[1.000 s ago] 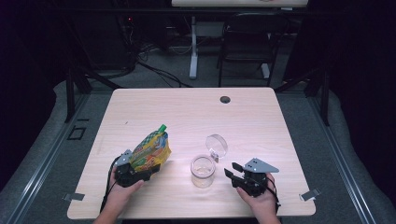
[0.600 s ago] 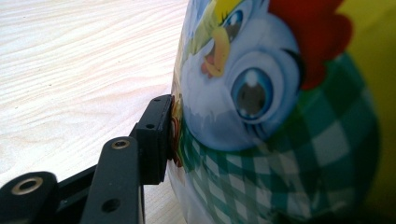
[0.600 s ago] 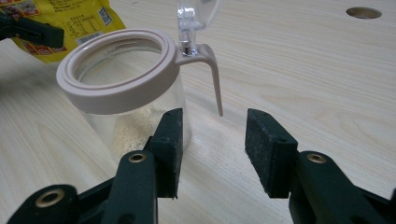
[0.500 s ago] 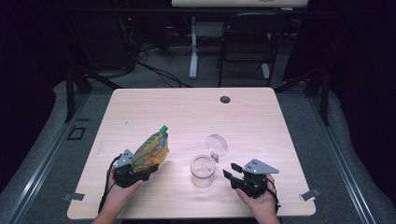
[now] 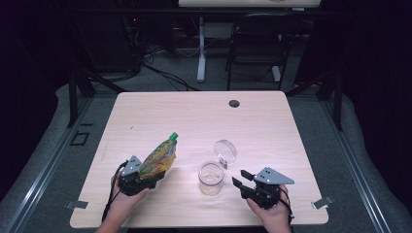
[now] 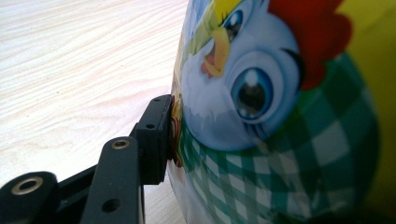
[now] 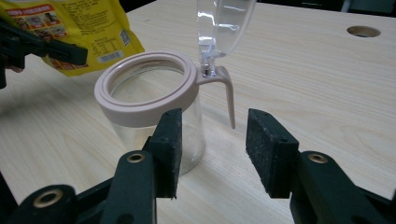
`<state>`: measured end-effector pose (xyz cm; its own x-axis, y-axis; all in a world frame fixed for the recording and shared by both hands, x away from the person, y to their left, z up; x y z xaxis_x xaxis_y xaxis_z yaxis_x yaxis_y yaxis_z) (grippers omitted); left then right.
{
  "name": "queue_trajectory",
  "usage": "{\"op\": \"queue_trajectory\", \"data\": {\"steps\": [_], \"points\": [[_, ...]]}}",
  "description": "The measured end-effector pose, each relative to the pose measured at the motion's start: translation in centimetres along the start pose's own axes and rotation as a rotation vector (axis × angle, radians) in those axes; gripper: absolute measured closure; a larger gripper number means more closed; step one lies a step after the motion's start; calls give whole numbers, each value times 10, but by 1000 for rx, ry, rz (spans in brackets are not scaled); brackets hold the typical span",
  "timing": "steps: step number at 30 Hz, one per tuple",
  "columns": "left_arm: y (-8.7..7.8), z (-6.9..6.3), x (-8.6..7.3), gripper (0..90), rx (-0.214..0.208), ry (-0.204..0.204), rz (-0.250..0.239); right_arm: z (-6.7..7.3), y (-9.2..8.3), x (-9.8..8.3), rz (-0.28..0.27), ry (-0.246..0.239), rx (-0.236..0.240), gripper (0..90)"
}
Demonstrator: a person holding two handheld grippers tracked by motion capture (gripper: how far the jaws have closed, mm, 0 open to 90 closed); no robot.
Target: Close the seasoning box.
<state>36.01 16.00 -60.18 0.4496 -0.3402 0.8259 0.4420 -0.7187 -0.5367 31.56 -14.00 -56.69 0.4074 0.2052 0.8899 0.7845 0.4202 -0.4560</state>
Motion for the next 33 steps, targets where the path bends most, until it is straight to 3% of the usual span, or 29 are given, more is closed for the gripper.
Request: {"op": "queue_trajectory", "data": {"steps": [9, 19, 33], "points": [[0, -2, 1, 505, 22, 23, 6, 13, -4, 3, -15, -35, 41, 585], [-2, -2, 2, 505, 89, 79, 23, 25, -5, 3, -21, -49, 91, 599], [-1, -4, 3, 505, 151, 142, 50, 29, -4, 3, -20, -68, 100, 601]]}}
Point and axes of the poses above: each handheld gripper's, and its own axes: y roughly forward along the jaws, x roughly out of its top, z roughly to its left, the point moved 9 cm from there along y, roughly forward along the jaws, and after that the axes turned 11 degrees about -x, right-handed, at the moved point
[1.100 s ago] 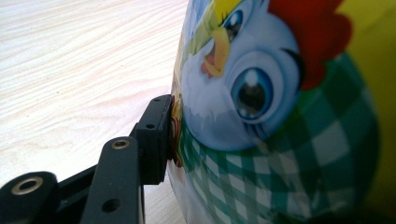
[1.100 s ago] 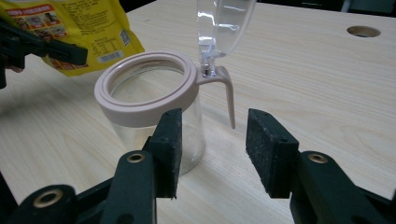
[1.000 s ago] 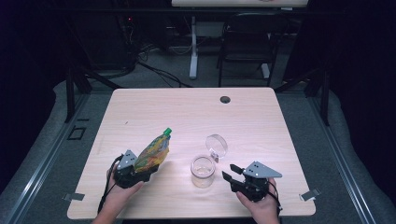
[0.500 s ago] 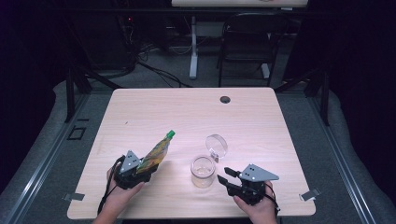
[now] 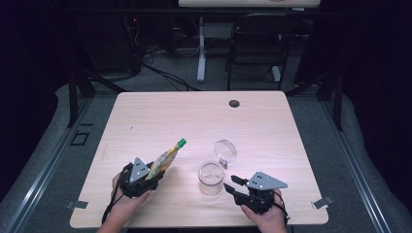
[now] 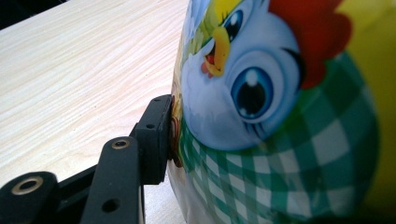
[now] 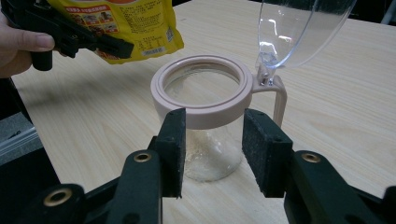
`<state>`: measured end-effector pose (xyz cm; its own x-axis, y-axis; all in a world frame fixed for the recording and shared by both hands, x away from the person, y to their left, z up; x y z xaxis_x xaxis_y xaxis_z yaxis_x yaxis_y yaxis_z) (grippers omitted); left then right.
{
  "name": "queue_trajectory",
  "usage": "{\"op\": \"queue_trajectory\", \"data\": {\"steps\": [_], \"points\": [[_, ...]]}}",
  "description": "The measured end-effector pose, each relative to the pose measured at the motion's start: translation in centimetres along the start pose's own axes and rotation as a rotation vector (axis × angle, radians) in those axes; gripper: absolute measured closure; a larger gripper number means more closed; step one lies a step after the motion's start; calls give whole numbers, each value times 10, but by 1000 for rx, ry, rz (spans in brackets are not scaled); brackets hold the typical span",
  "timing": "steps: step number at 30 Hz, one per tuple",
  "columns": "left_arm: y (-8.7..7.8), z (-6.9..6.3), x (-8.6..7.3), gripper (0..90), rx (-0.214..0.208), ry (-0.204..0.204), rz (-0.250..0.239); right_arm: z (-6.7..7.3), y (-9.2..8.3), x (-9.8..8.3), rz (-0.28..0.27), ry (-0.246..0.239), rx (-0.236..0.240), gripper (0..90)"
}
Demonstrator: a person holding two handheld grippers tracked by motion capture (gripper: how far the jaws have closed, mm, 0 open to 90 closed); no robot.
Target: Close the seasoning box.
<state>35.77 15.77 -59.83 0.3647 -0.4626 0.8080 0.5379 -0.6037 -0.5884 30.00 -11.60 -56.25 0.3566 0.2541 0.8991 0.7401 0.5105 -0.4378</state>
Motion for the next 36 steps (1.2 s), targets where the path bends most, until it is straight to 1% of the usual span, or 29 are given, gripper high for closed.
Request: {"op": "queue_trajectory", "data": {"steps": [4, 11, 16, 19, 20, 22, 24, 26, 28, 31, 32, 34, 36], "points": [[1, -1, 0, 505, 18, 21, 9, 1, 0, 1, -4, 1, 3, 601], [3, -5, 1, 505, 36, 65, 33, 4, 0, 2, -16, 1, 10, 603], [5, -7, 0, 505, 40, 70, 41, 6, 0, 4, -19, -3, 10, 605], [5, -8, 0, 506, 40, 81, 49, 8, -1, 5, -19, -8, 12, 606], [5, -8, -1, 506, 42, 83, 54, 9, -1, 5, -25, -2, 14, 606], [6, -9, -1, 506, 37, 78, 53, 10, -1, 6, -16, -1, 21, 612], [7, -9, -2, 506, 41, 86, 61, 12, -1, 6, -7, -8, 23, 615], [7, -8, -2, 506, 46, 95, 68, 15, -1, 8, -9, -2, 29, 615], [7, -9, -2, 506, 49, 103, 70, 18, -1, 12, 0, -7, 34, 615], [8, -9, -2, 506, 58, 108, 74, 23, -2, 19, 11, -34, 34, 615], [8, -9, -2, 506, 63, 116, 79, 24, -3, 21, 16, -44, 31, 615], [8, -9, -2, 506, 70, 129, 87, 26, -3, 28, 11, -56, 25, 614], [8, -10, -2, 506, 72, 139, 89, 28, -1, 32, 18, -59, 41, 604]]}}
Point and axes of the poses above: each handheld gripper's, and its own axes: y roughly forward along the jaws, x roughly out of its top, z roughly to its left, the point moved 9 cm from there along y, roughly forward along the jaws, and after that the axes turned 11 degrees about -x, right-handed, at the moved point
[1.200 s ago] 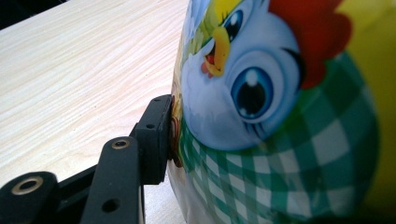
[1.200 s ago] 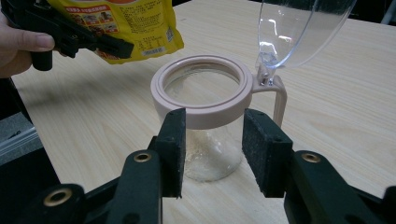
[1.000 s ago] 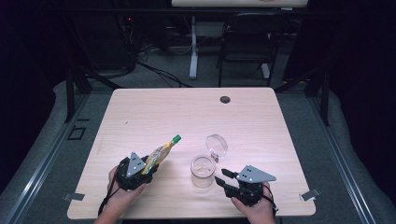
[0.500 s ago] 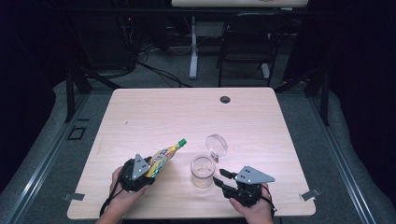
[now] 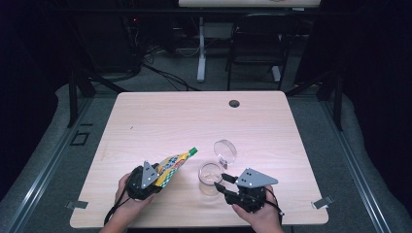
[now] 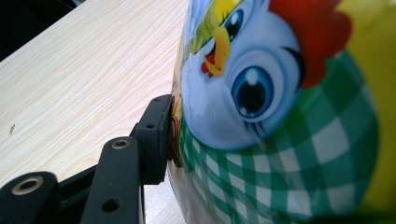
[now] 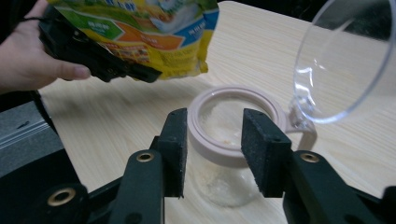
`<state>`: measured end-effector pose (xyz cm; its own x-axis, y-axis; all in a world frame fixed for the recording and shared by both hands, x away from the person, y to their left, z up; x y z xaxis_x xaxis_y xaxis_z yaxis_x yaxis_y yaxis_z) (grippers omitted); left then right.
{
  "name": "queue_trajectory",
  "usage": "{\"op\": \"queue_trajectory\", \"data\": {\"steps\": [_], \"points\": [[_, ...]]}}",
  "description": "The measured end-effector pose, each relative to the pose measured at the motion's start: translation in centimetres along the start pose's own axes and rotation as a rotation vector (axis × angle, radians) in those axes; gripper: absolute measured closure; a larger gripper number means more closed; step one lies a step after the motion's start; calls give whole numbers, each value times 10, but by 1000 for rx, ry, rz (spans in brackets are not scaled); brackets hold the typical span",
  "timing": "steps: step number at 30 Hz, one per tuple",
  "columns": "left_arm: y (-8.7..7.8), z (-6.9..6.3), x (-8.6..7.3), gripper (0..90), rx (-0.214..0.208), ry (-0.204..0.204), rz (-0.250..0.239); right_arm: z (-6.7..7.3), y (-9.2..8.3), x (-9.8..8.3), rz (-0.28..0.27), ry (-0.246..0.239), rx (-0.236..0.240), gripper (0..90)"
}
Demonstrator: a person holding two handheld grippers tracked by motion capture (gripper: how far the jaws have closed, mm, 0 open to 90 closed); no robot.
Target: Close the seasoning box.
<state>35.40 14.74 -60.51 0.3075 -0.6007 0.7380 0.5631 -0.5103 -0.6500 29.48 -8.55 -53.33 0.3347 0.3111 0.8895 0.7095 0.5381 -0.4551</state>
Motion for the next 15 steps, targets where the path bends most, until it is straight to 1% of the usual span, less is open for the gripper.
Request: {"op": "queue_trajectory", "data": {"steps": [2, 4, 5, 7, 8, 10, 13, 14, 15], "points": [[0, 0, 0, 506, 4, 9, 3, 0, 5, 1, 19, -10, -2, 591], [0, 0, 0, 506, 1, 8, 7, 2, 10, 1, 35, -25, -3, 569], [0, 0, 0, 506, 6, 13, 6, 2, 13, 2, 33, -48, -6, 561], [0, 0, 0, 506, 16, 26, 13, 4, 17, 5, 12, -92, -30, 555], [-1, 0, 0, 506, 14, 28, 15, 4, 18, 6, 8, -105, -39, 555], [0, -1, 0, 506, 11, 27, 16, 6, 20, 6, 15, -109, -40, 556], [1, -1, 0, 506, 8, 37, 23, 6, 22, 4, 30, -106, -47, 584], [1, -2, 0, 506, 11, 34, 25, 6, 23, 3, 31, -105, -46, 592], [1, -2, 0, 506, 13, 42, 28, 5, 23, 3, 28, -103, -47, 600]]}}
Point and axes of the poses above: each handheld gripper's, and its own axes: y roughly forward along the jaws, x roughly out of its top, z roughly to its left, the point moved 9 cm from there along y, roughly forward along the jaws, and after that the axes turned 11 degrees about -x, right-handed, at the moved point
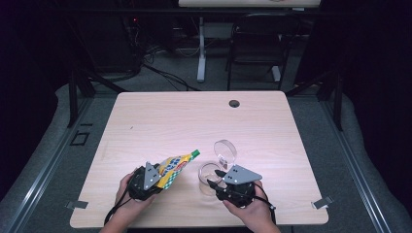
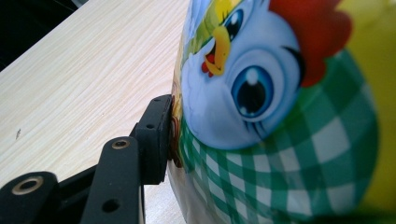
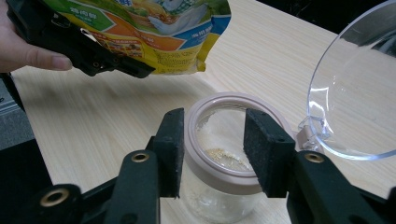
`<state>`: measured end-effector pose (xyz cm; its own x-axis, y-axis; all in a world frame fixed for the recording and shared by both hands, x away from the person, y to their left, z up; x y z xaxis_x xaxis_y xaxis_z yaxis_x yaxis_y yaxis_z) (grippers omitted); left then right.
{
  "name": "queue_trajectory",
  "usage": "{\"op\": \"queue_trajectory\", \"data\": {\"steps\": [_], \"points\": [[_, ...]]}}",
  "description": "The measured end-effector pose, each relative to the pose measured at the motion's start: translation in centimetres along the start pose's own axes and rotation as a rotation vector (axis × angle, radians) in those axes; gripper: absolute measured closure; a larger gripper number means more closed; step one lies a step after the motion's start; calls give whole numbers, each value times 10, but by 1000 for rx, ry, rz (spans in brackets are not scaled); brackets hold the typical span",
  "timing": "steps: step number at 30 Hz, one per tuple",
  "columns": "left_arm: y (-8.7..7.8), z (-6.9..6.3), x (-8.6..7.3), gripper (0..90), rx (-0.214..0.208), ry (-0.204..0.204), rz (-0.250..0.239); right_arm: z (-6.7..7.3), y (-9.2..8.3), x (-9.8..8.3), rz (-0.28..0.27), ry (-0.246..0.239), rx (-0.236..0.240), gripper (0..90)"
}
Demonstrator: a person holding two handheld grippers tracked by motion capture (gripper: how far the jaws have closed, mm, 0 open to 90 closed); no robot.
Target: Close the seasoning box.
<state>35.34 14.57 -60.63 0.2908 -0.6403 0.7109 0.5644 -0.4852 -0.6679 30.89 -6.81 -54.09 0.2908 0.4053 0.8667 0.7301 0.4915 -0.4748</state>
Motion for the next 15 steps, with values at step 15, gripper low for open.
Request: {"op": "queue_trajectory", "data": {"steps": [15], "points": [[3, -7, 1, 507, 5, 36, 21, 4, -2, -7, -50, -98, -75, 692]]}}
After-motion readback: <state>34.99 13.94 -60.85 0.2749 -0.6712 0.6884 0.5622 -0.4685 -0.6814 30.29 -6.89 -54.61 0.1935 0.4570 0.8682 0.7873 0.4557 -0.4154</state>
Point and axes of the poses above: each handheld gripper's, and its own axes: y roughly forward along the jaws, x roughly out of its top, z roughly to its left, the point moved 9 cm from there along y, roughly forward along the jaws, and after that the axes turned 11 degrees about -x, right-handed, at the moved point
